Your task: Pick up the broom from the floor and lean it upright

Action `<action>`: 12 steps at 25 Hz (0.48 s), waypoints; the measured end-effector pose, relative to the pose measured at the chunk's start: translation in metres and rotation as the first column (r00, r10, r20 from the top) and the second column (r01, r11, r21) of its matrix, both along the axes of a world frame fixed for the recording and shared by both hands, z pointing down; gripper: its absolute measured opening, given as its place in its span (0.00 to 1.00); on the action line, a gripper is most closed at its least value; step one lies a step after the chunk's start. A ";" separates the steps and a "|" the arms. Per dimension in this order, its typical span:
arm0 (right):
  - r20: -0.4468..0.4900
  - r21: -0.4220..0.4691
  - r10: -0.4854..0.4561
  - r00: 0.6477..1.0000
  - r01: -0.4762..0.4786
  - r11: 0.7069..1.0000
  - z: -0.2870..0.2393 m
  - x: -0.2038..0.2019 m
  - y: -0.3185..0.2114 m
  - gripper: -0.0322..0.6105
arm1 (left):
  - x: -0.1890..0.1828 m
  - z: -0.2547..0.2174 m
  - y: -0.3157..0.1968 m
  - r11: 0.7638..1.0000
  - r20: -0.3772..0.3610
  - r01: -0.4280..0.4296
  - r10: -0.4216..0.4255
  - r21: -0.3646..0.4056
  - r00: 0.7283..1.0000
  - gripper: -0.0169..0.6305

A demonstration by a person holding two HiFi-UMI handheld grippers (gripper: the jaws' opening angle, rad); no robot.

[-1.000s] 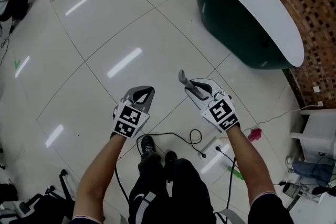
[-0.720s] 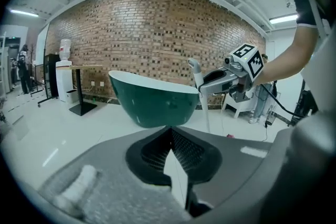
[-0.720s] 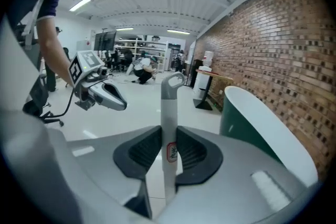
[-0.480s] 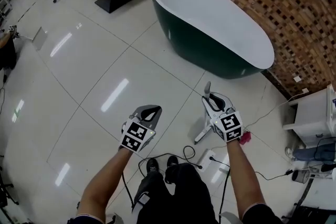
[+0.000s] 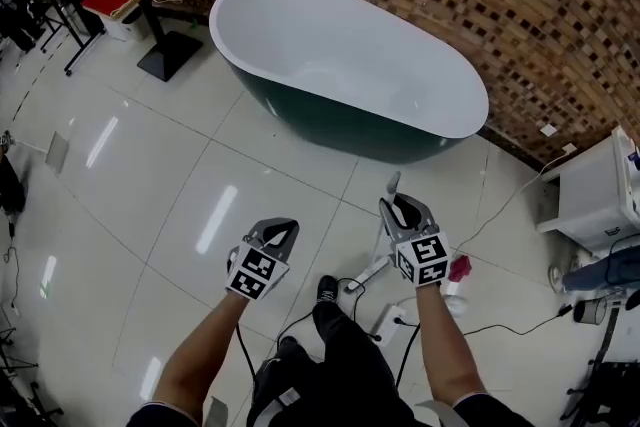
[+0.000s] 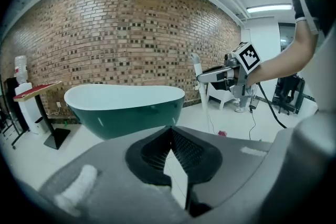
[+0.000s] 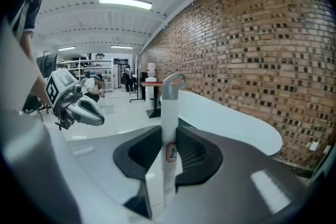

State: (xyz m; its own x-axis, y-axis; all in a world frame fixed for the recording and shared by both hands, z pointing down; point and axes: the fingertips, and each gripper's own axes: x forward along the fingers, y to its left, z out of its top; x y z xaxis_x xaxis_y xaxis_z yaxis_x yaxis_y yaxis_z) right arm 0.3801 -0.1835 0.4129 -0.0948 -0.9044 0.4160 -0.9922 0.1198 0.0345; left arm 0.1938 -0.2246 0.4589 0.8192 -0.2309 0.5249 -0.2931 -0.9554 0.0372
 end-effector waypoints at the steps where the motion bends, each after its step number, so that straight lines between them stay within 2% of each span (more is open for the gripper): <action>1: 0.011 -0.002 0.015 1.000 -0.015 1.000 0.001 0.012 -0.002 0.19 | 0.015 -0.002 -0.005 1.000 0.000 -0.008 0.008 0.000 1.000 0.03; 6: 0.057 -0.014 0.063 0.996 -0.062 0.998 0.003 0.063 -0.024 0.19 | 0.077 -0.019 -0.040 1.000 -0.013 -0.021 0.021 0.016 1.000 0.03; 12: 0.059 -0.008 0.100 0.993 -0.099 0.995 -0.002 0.095 -0.047 0.19 | 0.126 -0.040 -0.067 0.998 -0.039 -0.051 0.052 0.025 0.998 0.03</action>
State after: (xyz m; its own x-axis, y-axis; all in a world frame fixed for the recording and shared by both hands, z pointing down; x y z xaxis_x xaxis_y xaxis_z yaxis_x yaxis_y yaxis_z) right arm 0.4755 -0.2308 0.4113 -0.0290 -0.9085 0.4169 -0.9995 0.0204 -0.0252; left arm 0.3193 -0.2915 0.4193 0.8502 -0.1997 0.4870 -0.2421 -0.9699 0.0249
